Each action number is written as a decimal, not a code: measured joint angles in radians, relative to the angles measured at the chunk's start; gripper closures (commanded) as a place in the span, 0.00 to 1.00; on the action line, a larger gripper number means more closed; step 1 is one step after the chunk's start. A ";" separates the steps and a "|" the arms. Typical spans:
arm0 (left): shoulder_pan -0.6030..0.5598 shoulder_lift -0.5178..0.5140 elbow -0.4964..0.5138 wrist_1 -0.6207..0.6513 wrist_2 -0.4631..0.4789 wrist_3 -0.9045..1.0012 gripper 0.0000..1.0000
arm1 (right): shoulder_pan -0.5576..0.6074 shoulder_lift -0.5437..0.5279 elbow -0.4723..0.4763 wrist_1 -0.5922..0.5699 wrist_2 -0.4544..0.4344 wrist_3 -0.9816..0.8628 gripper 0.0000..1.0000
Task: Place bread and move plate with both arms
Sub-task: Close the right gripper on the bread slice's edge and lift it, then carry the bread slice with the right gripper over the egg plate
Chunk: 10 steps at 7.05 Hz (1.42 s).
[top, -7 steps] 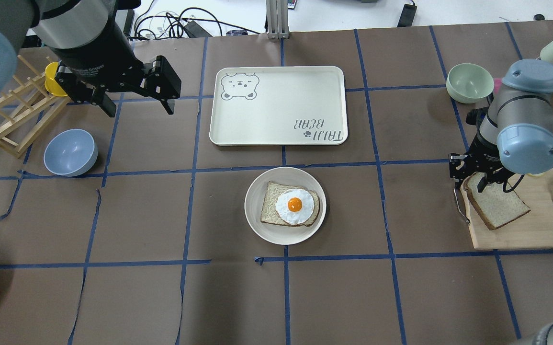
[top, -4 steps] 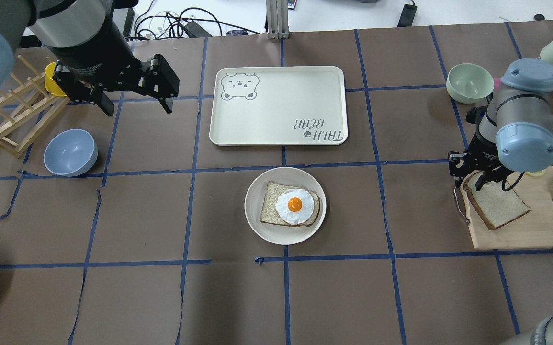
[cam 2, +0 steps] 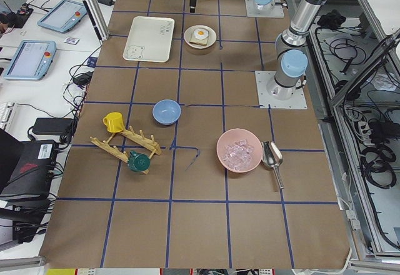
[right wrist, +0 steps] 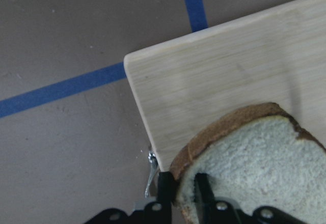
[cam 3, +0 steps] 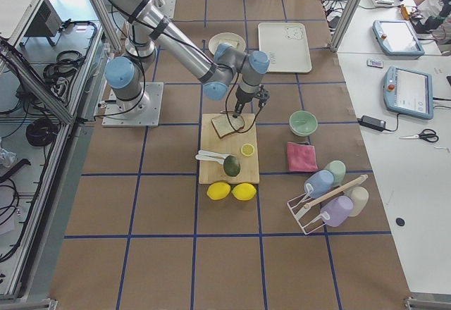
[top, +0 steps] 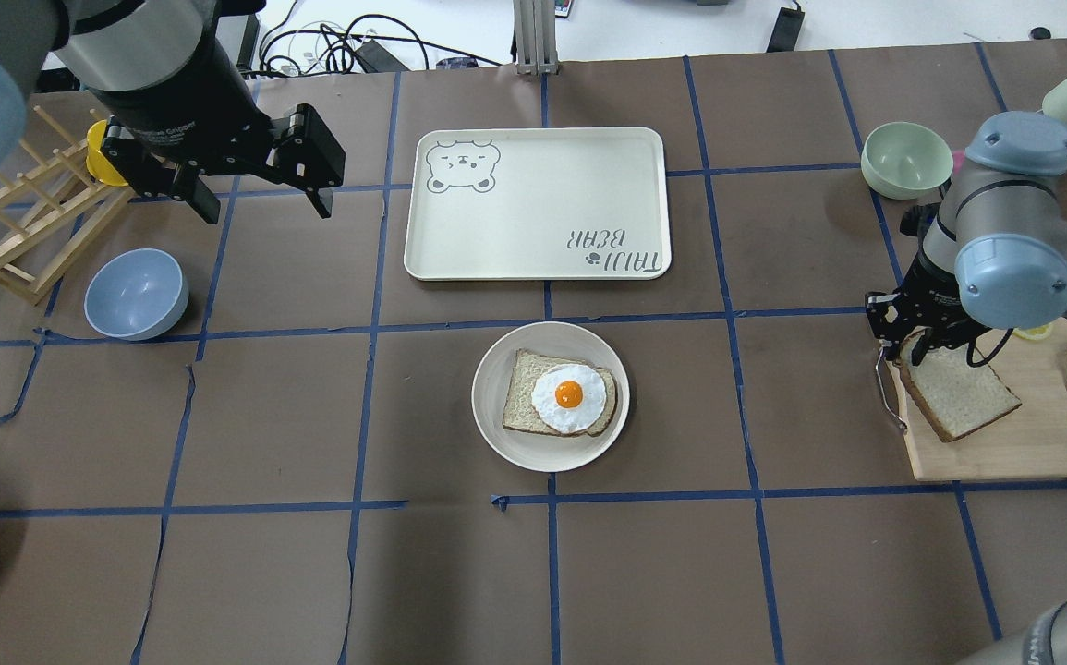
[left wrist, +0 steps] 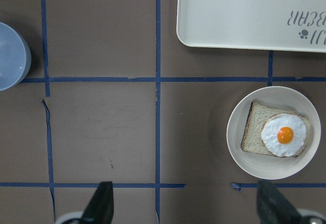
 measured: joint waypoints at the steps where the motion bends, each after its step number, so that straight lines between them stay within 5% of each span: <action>1: 0.000 0.000 0.000 0.000 0.000 0.000 0.00 | 0.000 0.000 0.000 0.005 0.000 0.000 1.00; 4: 0.001 0.000 0.001 0.000 0.000 0.001 0.00 | 0.002 -0.031 -0.046 0.113 -0.003 0.002 1.00; 7: 0.001 0.001 0.001 0.000 0.000 0.000 0.00 | 0.024 -0.050 -0.241 0.410 0.012 0.013 1.00; 10: 0.001 0.001 0.000 0.000 0.001 0.000 0.00 | 0.197 -0.085 -0.385 0.631 0.125 0.284 1.00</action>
